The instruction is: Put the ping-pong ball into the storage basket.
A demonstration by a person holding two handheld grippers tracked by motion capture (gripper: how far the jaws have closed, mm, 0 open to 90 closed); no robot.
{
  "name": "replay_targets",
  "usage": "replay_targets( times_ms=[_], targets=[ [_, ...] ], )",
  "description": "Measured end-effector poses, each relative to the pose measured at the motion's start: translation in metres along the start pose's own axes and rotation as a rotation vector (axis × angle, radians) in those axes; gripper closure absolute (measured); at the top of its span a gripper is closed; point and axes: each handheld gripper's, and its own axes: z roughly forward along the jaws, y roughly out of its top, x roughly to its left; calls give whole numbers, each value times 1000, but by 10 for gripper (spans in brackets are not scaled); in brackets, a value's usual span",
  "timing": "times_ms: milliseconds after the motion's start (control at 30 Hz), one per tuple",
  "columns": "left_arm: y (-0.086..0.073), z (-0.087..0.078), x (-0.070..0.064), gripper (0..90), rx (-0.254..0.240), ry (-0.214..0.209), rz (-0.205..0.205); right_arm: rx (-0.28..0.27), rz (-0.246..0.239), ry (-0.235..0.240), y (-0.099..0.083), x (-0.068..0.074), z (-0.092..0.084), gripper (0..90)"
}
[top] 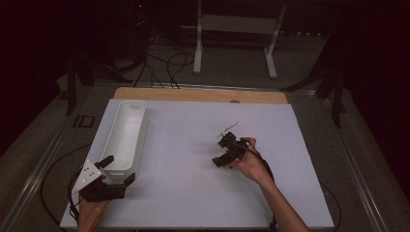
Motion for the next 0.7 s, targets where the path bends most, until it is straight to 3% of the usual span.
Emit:
replay_targets(
  times_ms=[700],
  targets=[
    [0, 0, 0, 0, 1, 1, -1, 51, -19, -32, 1, 4, 9, 413]
  ],
)
